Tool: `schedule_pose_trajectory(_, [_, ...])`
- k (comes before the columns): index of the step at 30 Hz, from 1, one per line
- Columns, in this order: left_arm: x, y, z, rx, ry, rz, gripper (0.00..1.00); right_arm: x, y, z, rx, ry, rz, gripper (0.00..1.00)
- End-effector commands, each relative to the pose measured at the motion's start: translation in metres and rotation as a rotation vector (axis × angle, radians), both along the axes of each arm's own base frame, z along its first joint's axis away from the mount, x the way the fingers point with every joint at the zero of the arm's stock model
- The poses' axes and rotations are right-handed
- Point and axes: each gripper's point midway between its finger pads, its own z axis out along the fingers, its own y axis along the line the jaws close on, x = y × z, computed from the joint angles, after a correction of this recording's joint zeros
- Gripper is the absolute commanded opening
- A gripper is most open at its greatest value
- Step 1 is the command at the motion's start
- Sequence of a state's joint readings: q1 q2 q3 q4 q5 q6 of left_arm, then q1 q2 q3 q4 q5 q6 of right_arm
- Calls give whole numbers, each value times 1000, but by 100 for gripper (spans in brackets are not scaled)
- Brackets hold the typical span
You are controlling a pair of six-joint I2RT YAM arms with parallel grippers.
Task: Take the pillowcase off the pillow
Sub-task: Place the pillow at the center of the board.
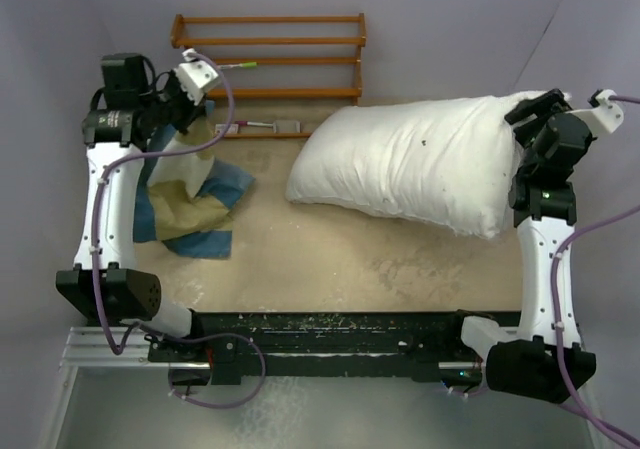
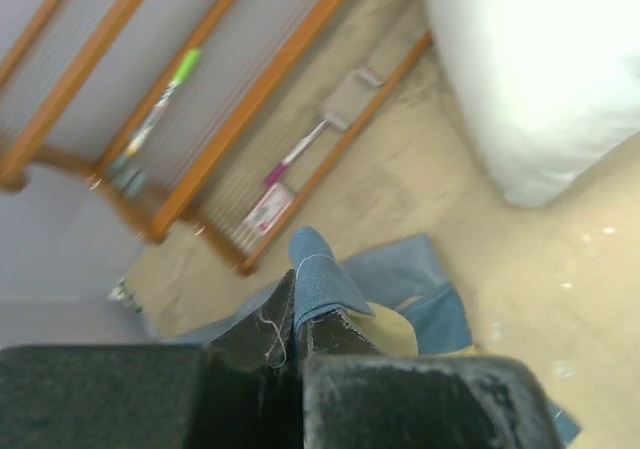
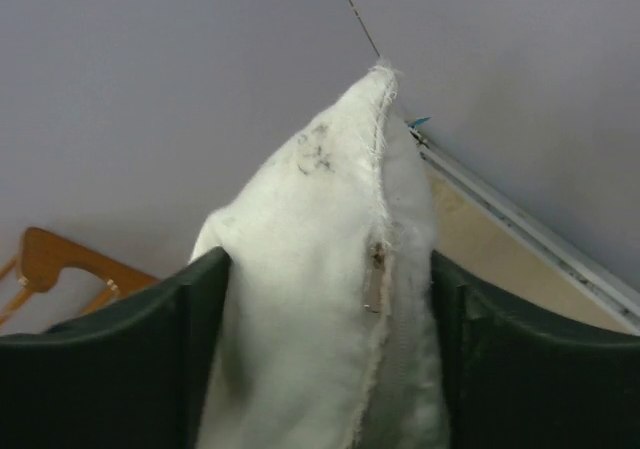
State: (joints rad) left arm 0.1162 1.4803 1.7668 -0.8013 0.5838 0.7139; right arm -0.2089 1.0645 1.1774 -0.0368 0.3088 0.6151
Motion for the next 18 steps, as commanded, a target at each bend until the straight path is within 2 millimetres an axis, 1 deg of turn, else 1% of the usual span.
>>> schedule_pose_trajectory(1, [7, -46, -14, -81, 118, -22, 5, -9, -8, 46, -48, -34, -47, 89])
schedule_pose_trajectory(2, [10, -53, -16, -81, 129, -31, 17, -9, -7, 48, -55, -26, -40, 98])
schedule_pose_trajectory(4, [12, -62, -14, -89, 142, -46, 51, -8, -5, 51, -58, -11, -26, 100])
schedule_pose_trajectory(5, [14, -64, -10, -97, 141, -46, 59, -7, -3, 53, -60, -6, -11, 100])
schedule_pose_trajectory(7, [15, -62, -2, -91, 125, -39, 68, -7, -1, 60, -65, -16, 2, 100])
schedule_pose_trajectory(8, [15, -60, 0, -76, 116, -33, 77, -6, 0, 66, -88, -26, 9, 100])
schedule_pose_trajectory(10, [11, -54, 3, -34, 98, -31, 98, 3, 10, 64, -94, 0, 84, 100])
schedule_pose_trajectory(11, [10, -51, 2, -9, 92, -27, 100, 6, 10, 63, -96, 20, 87, 100])
schedule_pose_trajectory(13, [6, -44, 1, 37, 82, -16, 100, 15, 11, 62, -99, 61, 111, 100])
schedule_pose_trajectory(15, [6, -37, 3, 75, 68, -2, 100, 24, 14, 69, -109, 70, 137, 100])
schedule_pose_trajectory(16, [7, -32, 7, 95, 54, 14, 100, 30, 17, 73, -106, 66, 153, 100])
schedule_pose_trajectory(17, [10, -26, 12, 130, 33, 34, 100, 35, 25, 78, -109, 53, 180, 100])
schedule_pose_trajectory(18, [13, -21, 19, 202, -8, 47, 100, 44, 36, 79, -116, 50, 217, 100])
